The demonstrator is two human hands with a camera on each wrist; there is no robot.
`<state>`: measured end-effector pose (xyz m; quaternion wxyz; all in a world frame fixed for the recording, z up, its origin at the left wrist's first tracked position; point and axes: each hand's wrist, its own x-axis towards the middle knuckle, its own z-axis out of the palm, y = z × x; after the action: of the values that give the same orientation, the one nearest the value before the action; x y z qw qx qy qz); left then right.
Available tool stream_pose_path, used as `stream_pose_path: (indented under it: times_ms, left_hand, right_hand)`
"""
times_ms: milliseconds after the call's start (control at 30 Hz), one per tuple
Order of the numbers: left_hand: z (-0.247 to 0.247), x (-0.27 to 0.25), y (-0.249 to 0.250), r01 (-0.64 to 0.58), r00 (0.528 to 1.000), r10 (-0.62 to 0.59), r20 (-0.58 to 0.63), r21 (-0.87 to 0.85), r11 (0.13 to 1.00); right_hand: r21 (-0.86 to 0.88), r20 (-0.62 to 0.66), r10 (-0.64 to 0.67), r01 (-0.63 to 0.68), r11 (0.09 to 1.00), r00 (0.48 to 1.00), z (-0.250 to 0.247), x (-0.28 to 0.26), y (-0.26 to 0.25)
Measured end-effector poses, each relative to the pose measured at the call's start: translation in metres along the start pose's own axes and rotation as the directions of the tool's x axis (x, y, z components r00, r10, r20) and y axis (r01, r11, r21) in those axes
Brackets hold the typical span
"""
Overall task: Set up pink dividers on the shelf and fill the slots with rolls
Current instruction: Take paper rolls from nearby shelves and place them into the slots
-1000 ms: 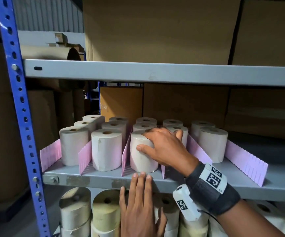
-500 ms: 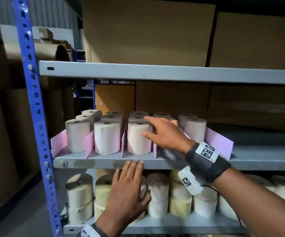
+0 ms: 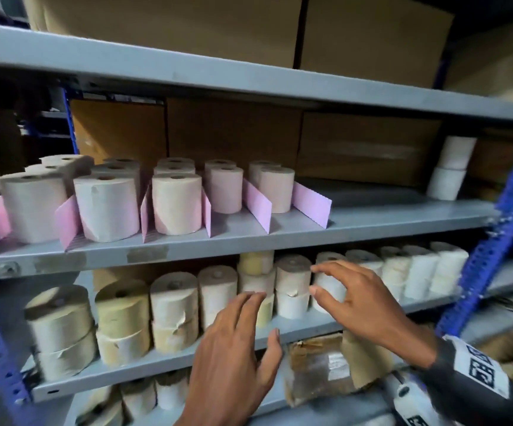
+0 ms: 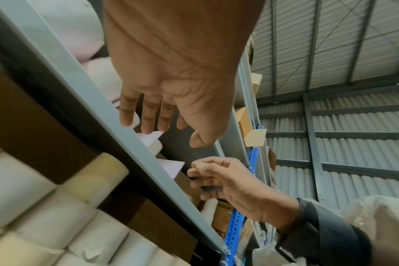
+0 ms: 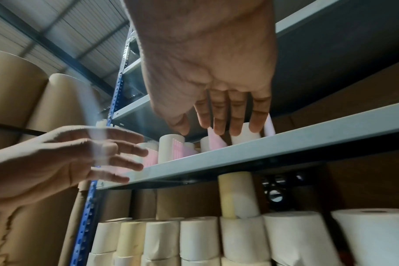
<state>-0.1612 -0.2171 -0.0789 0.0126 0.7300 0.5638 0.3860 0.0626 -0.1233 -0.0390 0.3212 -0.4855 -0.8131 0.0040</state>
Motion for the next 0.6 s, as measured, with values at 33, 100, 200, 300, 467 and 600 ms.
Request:
stream_pose_path:
  times_ms: [33, 100, 200, 300, 467, 600]
  left_hand:
    - [0.006, 0.004, 0.008, -0.025, 1.000, 0.024, -0.007, -0.020, 0.999]
    - [0.019, 0.019, 0.028, -0.080, 0.997, 0.079, -0.019, -0.054, 0.995]
    - [0.043, 0.043, 0.058, -0.146, 0.989, 0.145, -0.026, -0.075, 0.986]
    - [0.077, 0.073, 0.097, -0.182, 0.983, 0.178, -0.049, -0.083, 0.980]
    - [0.142, 0.137, 0.169, -0.211, 0.978, 0.208, -0.033, -0.149, 0.966]
    - [0.184, 0.197, 0.218, -0.245, 0.967, 0.255, 0.018, -0.221, 0.944]
  right_hand:
    - [-0.014, -0.005, 0.017, -0.017, 1.000, 1.000, -0.005, -0.005, 0.012]
    - [-0.033, -0.030, 0.069, -0.070, 0.997, 0.997, -0.018, -0.016, 0.043]
    - [-0.021, -0.059, 0.149, -0.150, 0.988, 0.987, -0.037, -0.025, 0.090]
    - [0.002, -0.111, 0.205, -0.206, 0.979, 0.973, -0.063, -0.028, 0.143]
    - [0.089, -0.255, 0.284, -0.270, 0.959, 0.924, -0.117, -0.020, 0.222]
    - [0.160, -0.372, 0.347, -0.309, 0.937, 0.861, -0.162, -0.003, 0.274]
